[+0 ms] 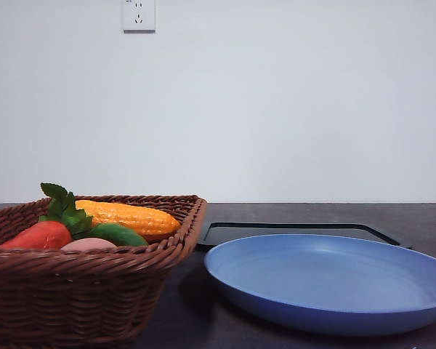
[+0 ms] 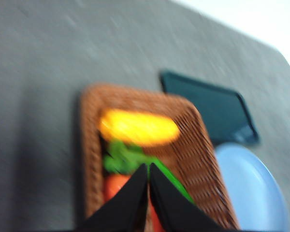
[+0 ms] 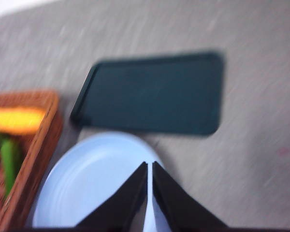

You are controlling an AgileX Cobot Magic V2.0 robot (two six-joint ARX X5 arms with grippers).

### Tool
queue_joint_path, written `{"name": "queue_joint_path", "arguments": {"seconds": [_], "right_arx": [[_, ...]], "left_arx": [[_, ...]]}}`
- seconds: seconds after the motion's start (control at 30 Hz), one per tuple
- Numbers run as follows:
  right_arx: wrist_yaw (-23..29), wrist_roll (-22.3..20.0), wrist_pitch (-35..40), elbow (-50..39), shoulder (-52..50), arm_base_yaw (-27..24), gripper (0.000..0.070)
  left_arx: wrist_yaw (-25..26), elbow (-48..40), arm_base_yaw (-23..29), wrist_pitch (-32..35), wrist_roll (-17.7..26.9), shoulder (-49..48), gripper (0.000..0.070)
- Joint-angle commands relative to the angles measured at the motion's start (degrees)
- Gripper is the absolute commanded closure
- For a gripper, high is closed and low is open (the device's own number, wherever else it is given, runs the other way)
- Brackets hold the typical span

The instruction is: Transfer egg from basket to plate and serve

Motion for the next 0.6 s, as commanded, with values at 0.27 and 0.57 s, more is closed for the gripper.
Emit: {"name": "queue_joint_path", "arguments": {"seconds": [0.27, 0.57], "right_arx": [[-2.2, -2.8, -7.7, 0.9, 8.3, 0.1, 0.07], [-2.2, -3.2, -8.4, 0.8, 13.6, 0.5, 0.0448]], "left_arx": [[10.6, 1.3, -3.9, -3.4, 2.5, 6.4, 0.07], [10.8, 1.3, -4.8, -4.0, 2.6, 6.4, 0.0385]]}}
